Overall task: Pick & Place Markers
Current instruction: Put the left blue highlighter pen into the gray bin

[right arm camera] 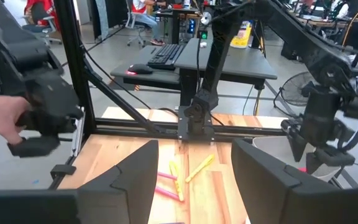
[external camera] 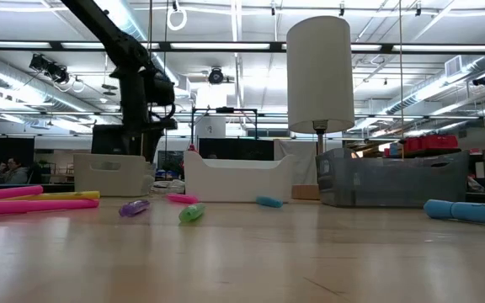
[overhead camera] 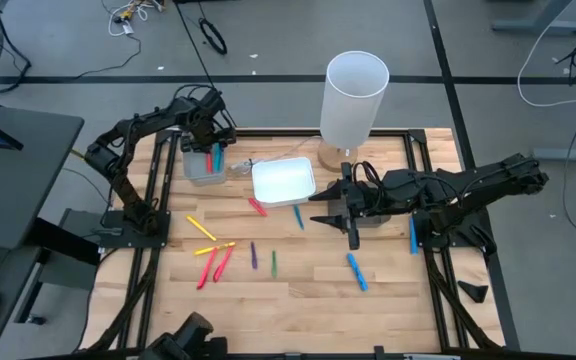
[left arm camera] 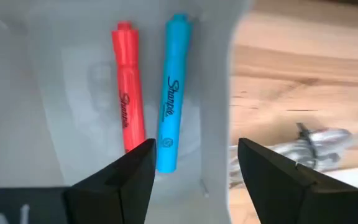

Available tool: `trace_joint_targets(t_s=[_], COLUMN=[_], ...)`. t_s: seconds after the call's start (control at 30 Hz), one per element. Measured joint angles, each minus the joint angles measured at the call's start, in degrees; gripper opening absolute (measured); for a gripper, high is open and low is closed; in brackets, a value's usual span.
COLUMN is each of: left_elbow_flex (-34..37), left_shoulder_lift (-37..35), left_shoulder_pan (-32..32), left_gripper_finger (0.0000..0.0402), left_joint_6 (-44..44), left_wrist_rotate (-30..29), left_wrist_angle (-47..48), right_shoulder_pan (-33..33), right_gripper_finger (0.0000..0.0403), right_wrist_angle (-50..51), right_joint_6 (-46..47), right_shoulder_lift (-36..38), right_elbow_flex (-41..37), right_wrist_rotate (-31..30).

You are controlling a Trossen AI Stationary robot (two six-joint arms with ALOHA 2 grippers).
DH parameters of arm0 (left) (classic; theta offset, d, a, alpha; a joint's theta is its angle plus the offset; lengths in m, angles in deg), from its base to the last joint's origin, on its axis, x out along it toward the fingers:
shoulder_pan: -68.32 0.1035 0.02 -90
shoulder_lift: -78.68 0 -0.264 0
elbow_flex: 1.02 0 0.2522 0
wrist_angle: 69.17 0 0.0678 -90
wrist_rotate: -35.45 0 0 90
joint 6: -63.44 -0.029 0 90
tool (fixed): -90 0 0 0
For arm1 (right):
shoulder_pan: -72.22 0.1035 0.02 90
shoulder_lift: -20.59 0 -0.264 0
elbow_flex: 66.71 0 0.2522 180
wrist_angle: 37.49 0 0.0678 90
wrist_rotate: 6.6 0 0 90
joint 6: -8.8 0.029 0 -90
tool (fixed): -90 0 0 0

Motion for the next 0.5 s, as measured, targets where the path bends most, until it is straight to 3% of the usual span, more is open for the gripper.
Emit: trace_joint_targets(t_s=[0.5], left_elbow_flex=[0.0], left_shoulder_lift=[-19.7], left_shoulder_pan=[-8.9], left_gripper_finger=[0.0233], left_joint_6=[-9.9], left_wrist_rotate=[-10.4], left_wrist_angle=[-1.1], right_shoulder_pan=[0.0], right_gripper_finger=[0.0204], right_wrist_angle=[0.1], right_joint_6=[0.0], right_shoulder_lift=[0.0], right_elbow_flex=[0.0], right_wrist_rotate=[0.0])
